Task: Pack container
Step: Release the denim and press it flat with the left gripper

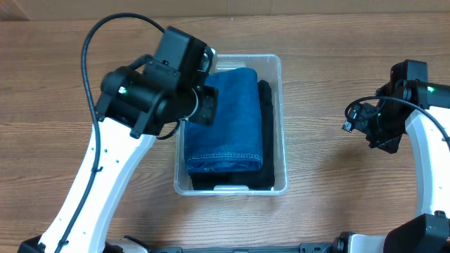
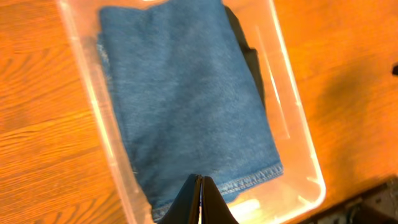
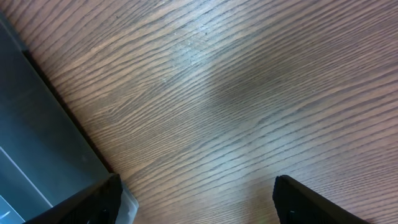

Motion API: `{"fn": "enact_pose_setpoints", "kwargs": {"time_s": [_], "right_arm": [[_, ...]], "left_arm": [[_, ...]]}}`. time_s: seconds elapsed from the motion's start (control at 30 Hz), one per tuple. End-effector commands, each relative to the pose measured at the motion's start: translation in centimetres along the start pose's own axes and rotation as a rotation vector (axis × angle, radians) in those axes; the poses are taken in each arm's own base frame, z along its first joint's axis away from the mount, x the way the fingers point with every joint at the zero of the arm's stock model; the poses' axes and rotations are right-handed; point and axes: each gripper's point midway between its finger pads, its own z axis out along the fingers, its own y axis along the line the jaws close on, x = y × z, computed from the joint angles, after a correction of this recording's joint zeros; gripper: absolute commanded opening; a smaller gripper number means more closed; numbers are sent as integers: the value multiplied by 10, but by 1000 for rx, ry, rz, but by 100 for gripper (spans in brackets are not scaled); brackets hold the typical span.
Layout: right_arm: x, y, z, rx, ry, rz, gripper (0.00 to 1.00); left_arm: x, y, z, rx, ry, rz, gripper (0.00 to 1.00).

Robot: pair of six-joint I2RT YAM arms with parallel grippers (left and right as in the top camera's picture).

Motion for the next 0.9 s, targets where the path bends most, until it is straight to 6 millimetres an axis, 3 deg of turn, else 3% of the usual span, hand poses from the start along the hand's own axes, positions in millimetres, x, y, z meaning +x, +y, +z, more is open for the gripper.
{"fn": "enact_pose_setpoints", "kwargs": {"time_s": [0.0, 0.1, 0.13, 0.23, 0.3, 0.4, 0.5, 0.57, 0.67, 0.73, 0.77, 0.8, 0.83, 0.87], "right_arm": [[-1, 0, -1, -4, -4, -6, 82], [-1, 0, -1, -4, -4, -6, 82], [-1, 0, -1, -3, -3, -6, 82], [-1, 0, -1, -3, -3, -6, 82], [-1, 0, -1, -4, -4, -6, 82], [0, 0, -1, -3, -3, -6, 82], [0, 0, -1, -2, -1, -5, 82], [0, 0, -1, -2, 0, -5, 82], [0, 0, -1, -2, 0, -5, 82], [0, 0, -1, -2, -1, -5, 82], [0, 0, -1, -2, -1, -5, 82], [0, 0, -1, -2, -1, -6, 82], [0, 0, -1, -2, -1, -5, 82], [0, 0, -1, -3, -1, -5, 82]], "left_arm": [[26, -23, 49, 5, 166, 41, 4], [64, -36, 97, -23, 329, 65, 4], [88, -36, 124, -45, 427, 40, 4], [152, -44, 168, 24, 686, -32, 4], [193, -36, 195, 19, 833, -77, 4], [210, -26, 214, -5, 907, -85, 4], [194, -28, 213, 25, 868, -32, 4], [166, -23, 201, -42, 794, 13, 4], [103, -22, 152, -118, 585, 82, 4], [64, -22, 108, -143, 414, 106, 4], [49, -17, 88, -165, 333, 106, 10], [34, -5, 66, -198, 242, 75, 23], [25, 9, 46, -224, 173, 35, 51], [19, 27, 28, -255, 121, -17, 72]]}}
